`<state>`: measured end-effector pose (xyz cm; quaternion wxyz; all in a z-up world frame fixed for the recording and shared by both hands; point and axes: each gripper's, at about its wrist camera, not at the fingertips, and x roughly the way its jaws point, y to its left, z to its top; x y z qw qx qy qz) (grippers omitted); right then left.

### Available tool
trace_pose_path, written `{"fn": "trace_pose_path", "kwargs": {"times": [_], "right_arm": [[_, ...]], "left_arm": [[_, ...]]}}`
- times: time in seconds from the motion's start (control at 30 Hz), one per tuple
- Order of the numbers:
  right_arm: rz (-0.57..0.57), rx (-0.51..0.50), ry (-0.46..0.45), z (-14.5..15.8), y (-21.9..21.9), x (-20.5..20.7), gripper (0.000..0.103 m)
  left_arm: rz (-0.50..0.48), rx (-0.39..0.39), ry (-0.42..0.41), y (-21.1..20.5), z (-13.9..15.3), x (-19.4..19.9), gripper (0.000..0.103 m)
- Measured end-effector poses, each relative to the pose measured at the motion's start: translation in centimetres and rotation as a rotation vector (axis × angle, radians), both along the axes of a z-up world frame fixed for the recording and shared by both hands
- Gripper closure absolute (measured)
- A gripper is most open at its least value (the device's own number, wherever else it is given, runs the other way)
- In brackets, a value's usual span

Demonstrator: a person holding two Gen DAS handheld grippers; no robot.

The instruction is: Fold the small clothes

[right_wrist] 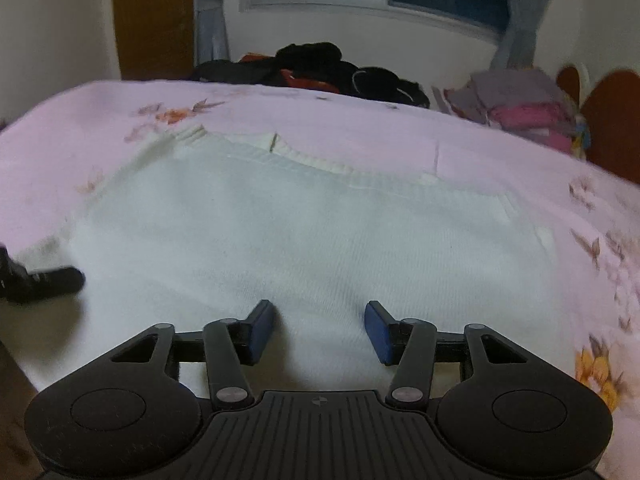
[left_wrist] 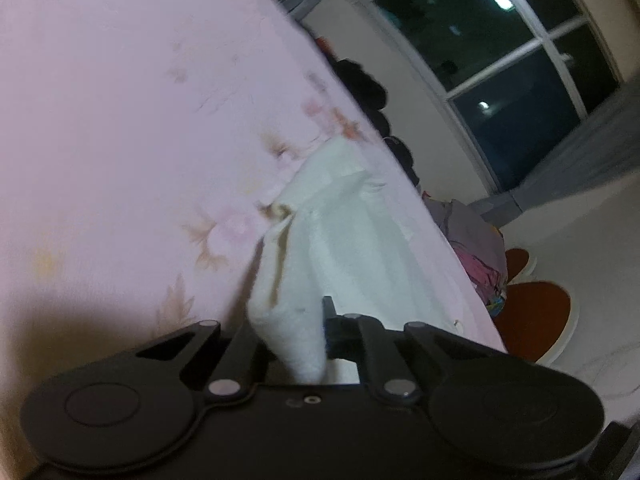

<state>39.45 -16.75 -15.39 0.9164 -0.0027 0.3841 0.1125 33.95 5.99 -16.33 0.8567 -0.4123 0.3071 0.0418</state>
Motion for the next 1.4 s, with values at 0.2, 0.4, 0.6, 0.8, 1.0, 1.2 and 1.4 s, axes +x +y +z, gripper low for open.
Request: {"fn": "trace_pose_path", "kwargs": {"times": [0.2,0.4,0.6,0.8,1.0,1.2,1.4], "right_arm": [[-0.019,0.051,-0.009,0.5,-0.9,-0.2,0.052],[-0.108,0.157,-0.05,2.5,-5.2,-2.2,0.052],[-0.26,0.192,-0.067,3.8,-12.1,-4.9,0.052],[-0.355,0.239,-0.059,4.2,-17.3,-7.9,0.052],[-0.314,0.344,-0.038,4.8,-18.4,-8.7,0.052],[-0.235,0.414,0.002,3.8,-16.1,-6.3,0.052],[-0.226,0.471,0.068,1.3,-14.9,-3.5,0.052]], "left_arm": [[-0.111,0.223,-0.103,-3.6,4.7,0.4,0.096],[-0.356,0.438,-0.226,-10.9,8.6,1.2,0.096],[-0.677,0.564,-0.24,-20.2,7.8,2.2,0.096],[-0.866,0.672,-0.144,-26.0,3.6,1.2,0.091],[-0.97,0.652,-0.169,-25.6,3.5,-2.4,0.072],[-0.89,0.59,-0.171,-21.4,5.6,-3.3,0.061],[-0.724,0.589,-0.17,-16.7,7.5,-2.6,0.055]]}}
